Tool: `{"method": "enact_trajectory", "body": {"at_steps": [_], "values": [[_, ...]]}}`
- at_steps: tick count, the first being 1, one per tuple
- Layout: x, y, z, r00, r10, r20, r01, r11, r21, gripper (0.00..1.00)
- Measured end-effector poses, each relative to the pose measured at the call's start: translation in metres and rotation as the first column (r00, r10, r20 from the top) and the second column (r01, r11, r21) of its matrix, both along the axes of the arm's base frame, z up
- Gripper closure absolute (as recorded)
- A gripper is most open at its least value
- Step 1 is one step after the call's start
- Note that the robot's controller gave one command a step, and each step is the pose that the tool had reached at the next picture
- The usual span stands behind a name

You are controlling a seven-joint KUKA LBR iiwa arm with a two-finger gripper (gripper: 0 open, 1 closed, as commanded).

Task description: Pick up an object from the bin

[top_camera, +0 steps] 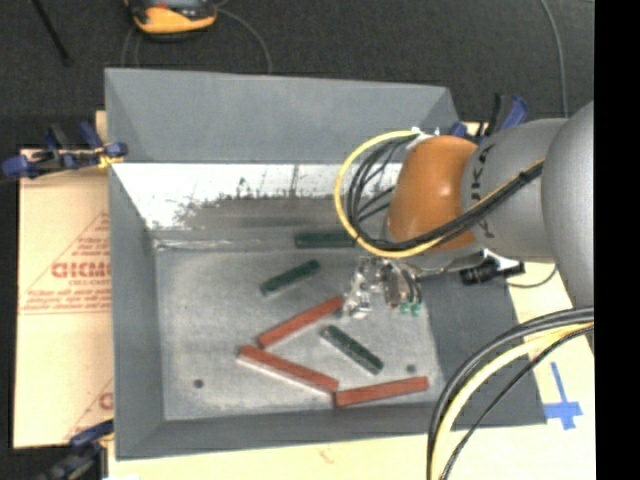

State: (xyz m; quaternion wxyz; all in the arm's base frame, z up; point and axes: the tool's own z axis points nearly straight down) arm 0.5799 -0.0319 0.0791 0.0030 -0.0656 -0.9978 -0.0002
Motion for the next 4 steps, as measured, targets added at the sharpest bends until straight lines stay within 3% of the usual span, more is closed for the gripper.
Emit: {"method": "enact_trajectory", "body": {"at_steps": [1,3,4], "values": [[0.006,-0.001,0.0,0.999,0.0,0.036,0.0,1.0,-0.004,0.0],[0.004,0.0,0.0,0.999,0.006,0.034,-0.006,1.0,-0.005,0.0],[0.006,-0.005,0.041,0.997,0.076,0.006,-0.076,0.997,-0.002,0.0]]}}
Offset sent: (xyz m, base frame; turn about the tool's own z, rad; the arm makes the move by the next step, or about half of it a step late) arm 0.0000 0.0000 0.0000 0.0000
